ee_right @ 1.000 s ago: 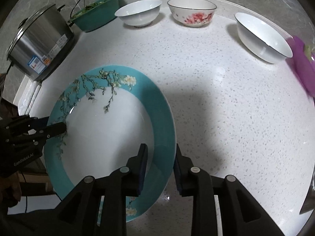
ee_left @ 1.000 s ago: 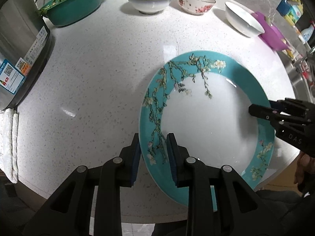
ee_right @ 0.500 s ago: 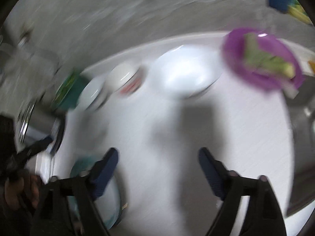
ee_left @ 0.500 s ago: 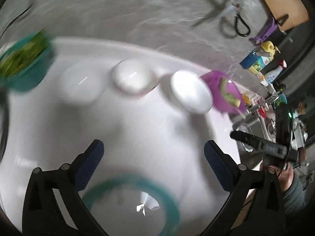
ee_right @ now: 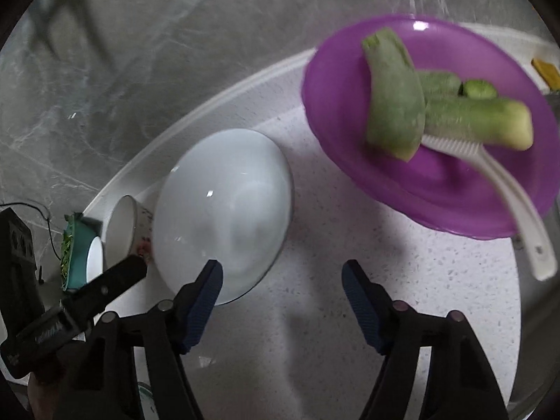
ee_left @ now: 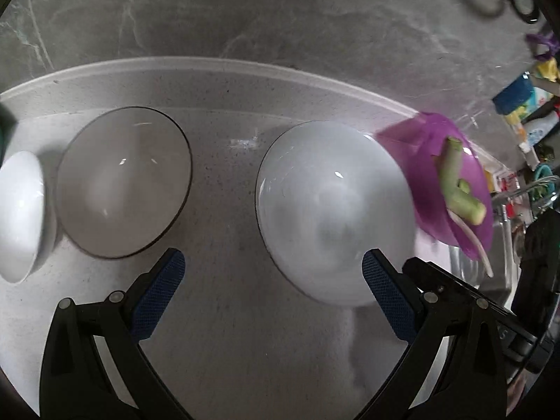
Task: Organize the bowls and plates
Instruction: 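Move both grippers toward the white bowl beside the purple basin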
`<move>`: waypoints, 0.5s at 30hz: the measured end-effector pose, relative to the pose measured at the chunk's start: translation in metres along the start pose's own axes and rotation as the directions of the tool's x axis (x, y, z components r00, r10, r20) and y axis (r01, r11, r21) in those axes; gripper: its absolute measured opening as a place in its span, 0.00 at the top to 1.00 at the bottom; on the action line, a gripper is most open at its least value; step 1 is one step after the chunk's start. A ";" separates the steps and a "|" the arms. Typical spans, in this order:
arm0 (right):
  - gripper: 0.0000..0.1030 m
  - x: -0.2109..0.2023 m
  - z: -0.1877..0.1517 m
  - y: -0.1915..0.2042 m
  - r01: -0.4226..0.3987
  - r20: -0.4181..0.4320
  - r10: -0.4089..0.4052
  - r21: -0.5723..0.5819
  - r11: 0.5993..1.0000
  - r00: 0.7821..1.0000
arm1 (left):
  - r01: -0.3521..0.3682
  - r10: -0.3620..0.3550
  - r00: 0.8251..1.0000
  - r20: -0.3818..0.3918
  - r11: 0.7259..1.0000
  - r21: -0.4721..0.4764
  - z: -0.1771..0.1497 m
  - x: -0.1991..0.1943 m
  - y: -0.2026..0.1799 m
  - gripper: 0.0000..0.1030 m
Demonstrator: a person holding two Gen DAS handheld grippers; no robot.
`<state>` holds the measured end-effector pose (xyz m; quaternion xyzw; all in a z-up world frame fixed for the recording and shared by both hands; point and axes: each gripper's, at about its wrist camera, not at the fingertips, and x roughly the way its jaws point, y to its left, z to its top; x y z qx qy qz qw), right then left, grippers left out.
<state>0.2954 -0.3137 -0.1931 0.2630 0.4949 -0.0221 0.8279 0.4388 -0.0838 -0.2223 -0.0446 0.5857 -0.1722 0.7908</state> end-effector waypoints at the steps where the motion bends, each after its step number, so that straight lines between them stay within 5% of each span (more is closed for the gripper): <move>1: 0.28 0.003 0.002 -0.003 -0.002 -0.004 0.002 0.006 1.000 1.000 | -0.001 0.001 1.000 -0.008 1.000 -0.001 0.004 0.006 0.001 0.01; 4: 0.28 0.006 0.005 -0.009 0.004 -0.008 -0.004 -0.009 1.000 1.000 | -0.003 0.003 1.000 -0.021 1.000 0.000 0.008 0.020 0.000 0.02; 15: 0.42 0.035 0.024 0.002 0.062 -0.029 -0.064 -0.084 0.995 0.997 | -0.054 0.056 0.996 -0.062 0.998 0.029 0.030 0.067 -0.007 0.46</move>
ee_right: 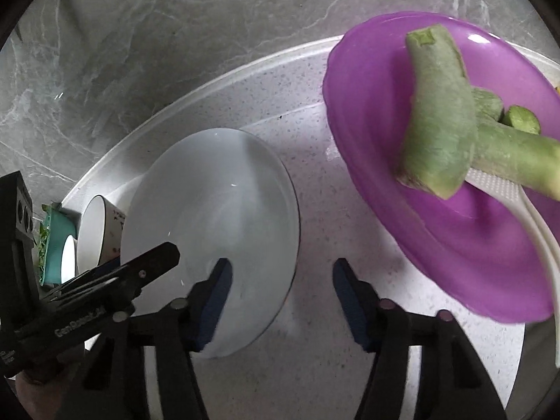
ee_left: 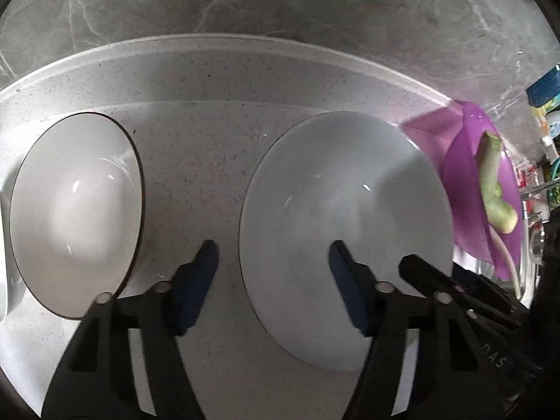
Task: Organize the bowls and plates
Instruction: 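Move both grippers toward the white bowl beside the purple basin, then close both grippers on the rim of the large white bowl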
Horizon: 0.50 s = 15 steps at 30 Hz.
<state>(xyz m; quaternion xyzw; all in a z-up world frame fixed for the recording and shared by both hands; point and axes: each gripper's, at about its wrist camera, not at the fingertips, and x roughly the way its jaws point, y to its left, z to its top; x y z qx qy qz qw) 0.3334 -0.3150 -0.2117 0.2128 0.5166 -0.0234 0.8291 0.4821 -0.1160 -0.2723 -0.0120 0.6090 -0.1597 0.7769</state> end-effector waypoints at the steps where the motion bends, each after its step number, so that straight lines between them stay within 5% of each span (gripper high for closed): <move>1: 0.42 0.001 0.001 0.000 0.006 0.002 -0.006 0.001 1.000 1.000 | 0.005 -0.005 1.000 0.000 1.000 0.003 0.001 0.002 -0.001 0.51; 5: 0.48 0.003 0.006 0.003 0.008 0.007 -0.008 -0.011 1.000 1.000 | 0.005 -0.005 1.000 -0.010 1.000 0.017 0.007 0.010 -0.007 0.58; 7: 0.57 0.008 0.010 0.003 0.010 0.002 -0.010 -0.014 1.000 1.000 | 0.005 -0.005 1.000 -0.018 0.999 0.032 0.008 0.014 -0.011 0.66; 9: 0.76 0.016 0.014 0.007 0.011 -0.016 -0.012 -0.028 1.000 1.000 | -0.005 0.006 1.000 -0.021 0.999 0.043 0.013 0.024 -0.019 0.69; 11: 0.81 0.018 0.015 0.006 0.039 -0.017 -0.040 -0.047 0.998 0.999 | -0.011 0.012 0.999 -0.030 0.999 0.043 0.016 0.031 -0.018 0.81; 15: 0.88 0.017 0.015 0.003 0.042 -0.014 -0.043 -0.058 0.997 0.999 | -0.012 0.015 0.999 -0.035 0.997 0.071 0.019 0.034 -0.020 0.85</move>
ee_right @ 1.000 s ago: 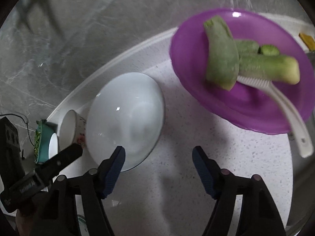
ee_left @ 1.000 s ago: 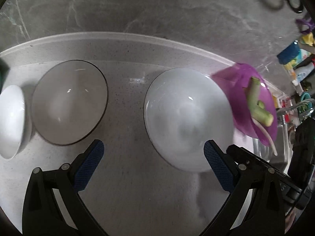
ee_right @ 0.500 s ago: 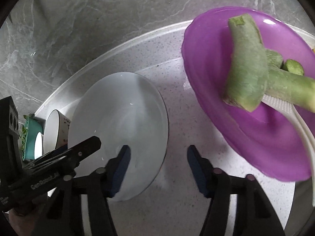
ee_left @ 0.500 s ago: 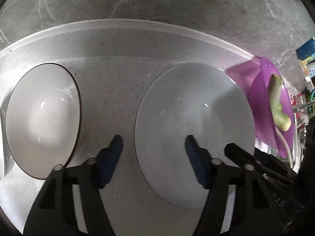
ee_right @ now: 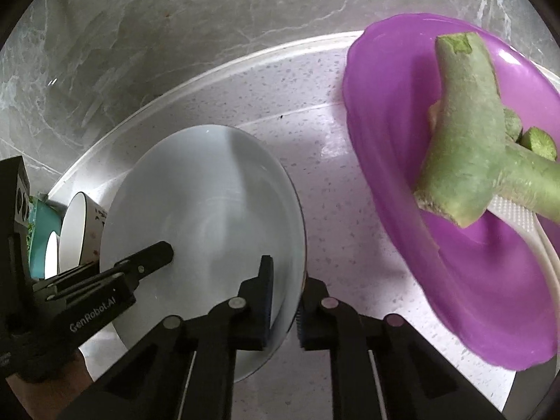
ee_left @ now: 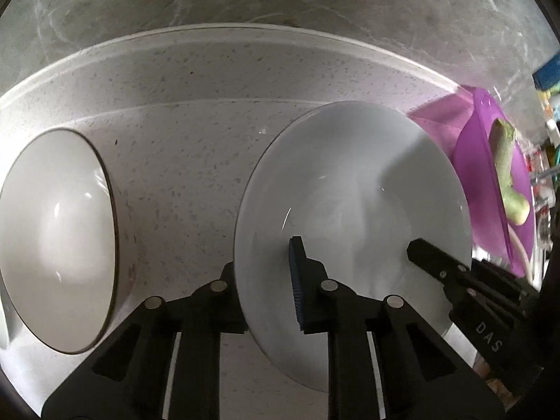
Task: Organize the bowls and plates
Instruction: 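Close both grippers on the rim of the large white bowl, then carry the large white bowl with both grippers onto the plate stack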
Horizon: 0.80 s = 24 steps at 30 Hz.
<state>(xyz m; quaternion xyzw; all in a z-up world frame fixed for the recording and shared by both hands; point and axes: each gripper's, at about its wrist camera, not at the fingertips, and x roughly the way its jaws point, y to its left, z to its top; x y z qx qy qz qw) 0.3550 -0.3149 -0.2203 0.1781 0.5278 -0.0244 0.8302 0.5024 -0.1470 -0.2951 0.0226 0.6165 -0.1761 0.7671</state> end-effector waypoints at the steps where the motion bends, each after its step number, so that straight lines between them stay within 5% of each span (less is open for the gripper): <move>1: 0.88 0.001 -0.001 0.002 0.009 0.000 -0.009 -0.008 1.000 1.000 | -0.009 0.009 1.000 0.001 1.000 0.011 0.001 0.000 -0.003 0.85; 16: 0.88 -0.010 -0.016 0.006 0.017 0.007 -0.017 -0.037 0.999 1.000 | -0.023 0.021 0.999 0.032 0.998 0.067 -0.011 -0.017 -0.030 0.87; 24: 0.87 -0.051 -0.036 0.013 0.021 0.040 -0.018 -0.088 0.996 0.999 | -0.015 0.007 0.997 0.073 0.993 0.113 -0.044 -0.063 -0.048 0.87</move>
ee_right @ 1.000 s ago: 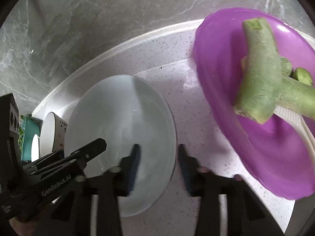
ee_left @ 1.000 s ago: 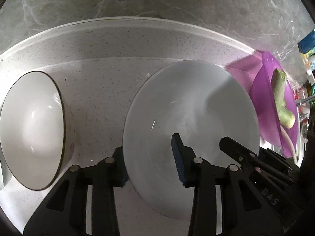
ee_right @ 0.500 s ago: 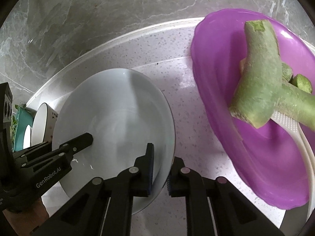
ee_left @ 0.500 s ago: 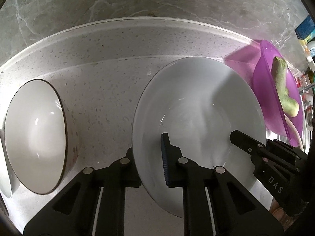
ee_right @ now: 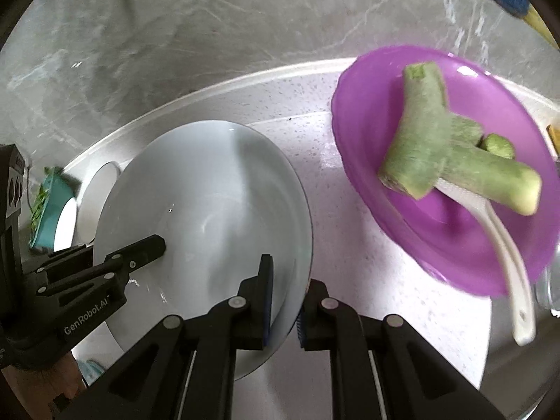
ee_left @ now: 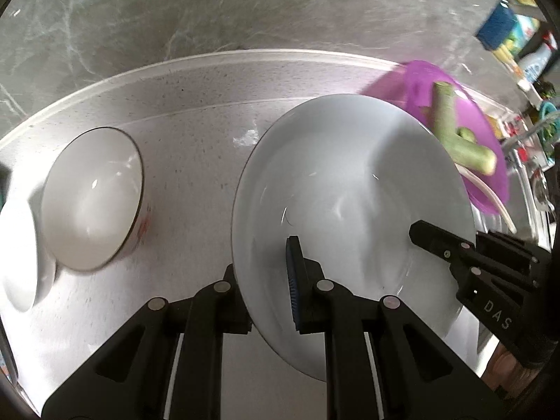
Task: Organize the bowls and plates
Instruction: 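Carry the large white bowl with both grippers onto the plate stack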
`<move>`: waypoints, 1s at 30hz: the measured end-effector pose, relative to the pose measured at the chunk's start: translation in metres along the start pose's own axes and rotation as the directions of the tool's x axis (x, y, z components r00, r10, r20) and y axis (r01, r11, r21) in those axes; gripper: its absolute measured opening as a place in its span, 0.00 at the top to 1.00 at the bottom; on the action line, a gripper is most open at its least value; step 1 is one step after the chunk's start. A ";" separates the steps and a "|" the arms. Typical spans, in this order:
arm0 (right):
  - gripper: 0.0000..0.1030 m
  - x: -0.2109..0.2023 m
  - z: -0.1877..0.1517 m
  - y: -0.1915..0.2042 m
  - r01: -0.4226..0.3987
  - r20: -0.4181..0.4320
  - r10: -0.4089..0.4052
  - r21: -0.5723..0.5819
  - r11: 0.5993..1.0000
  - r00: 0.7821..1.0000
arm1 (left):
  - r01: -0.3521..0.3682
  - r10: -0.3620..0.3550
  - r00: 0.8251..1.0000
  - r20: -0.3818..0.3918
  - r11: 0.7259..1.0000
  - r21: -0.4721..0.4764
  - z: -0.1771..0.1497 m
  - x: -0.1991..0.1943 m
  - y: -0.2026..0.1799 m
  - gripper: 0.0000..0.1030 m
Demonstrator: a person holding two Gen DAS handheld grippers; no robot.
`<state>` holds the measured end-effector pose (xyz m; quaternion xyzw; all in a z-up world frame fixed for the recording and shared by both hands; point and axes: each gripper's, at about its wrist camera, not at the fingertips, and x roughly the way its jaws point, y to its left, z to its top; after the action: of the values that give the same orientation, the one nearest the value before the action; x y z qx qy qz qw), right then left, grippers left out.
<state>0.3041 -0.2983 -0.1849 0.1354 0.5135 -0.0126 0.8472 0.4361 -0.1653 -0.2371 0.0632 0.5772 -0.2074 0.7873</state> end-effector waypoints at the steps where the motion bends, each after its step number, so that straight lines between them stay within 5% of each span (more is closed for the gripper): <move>1: 0.87 -0.007 -0.004 0.001 0.001 0.005 -0.001 -0.010 1.000 1.000 | 0.001 -0.001 1.000 0.004 1.000 0.005 -0.005 -0.006 -0.003 0.87; 13: 0.86 -0.074 -0.075 -0.006 -0.020 0.006 0.021 -0.087 0.996 1.000 | 0.072 -0.072 0.997 -0.009 0.997 0.008 -0.115 -0.055 -0.044 0.87; 20: 0.86 -0.057 -0.126 -0.020 -0.019 -0.078 0.013 -0.082 0.996 0.997 | 0.074 -0.075 0.993 -0.087 0.997 -0.017 -0.175 -0.030 -0.066 0.87; 30: 0.86 -0.037 -0.144 -0.030 -0.021 -0.109 0.010 -0.103 0.994 0.994 | 0.038 -0.042 0.995 -0.090 0.999 -0.039 -0.195 -0.004 -0.075 0.87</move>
<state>0.1572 -0.2963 -0.2218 0.0956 0.5576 0.0282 0.8241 0.2326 -0.1657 -0.2862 0.0463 0.6174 -0.2091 0.7570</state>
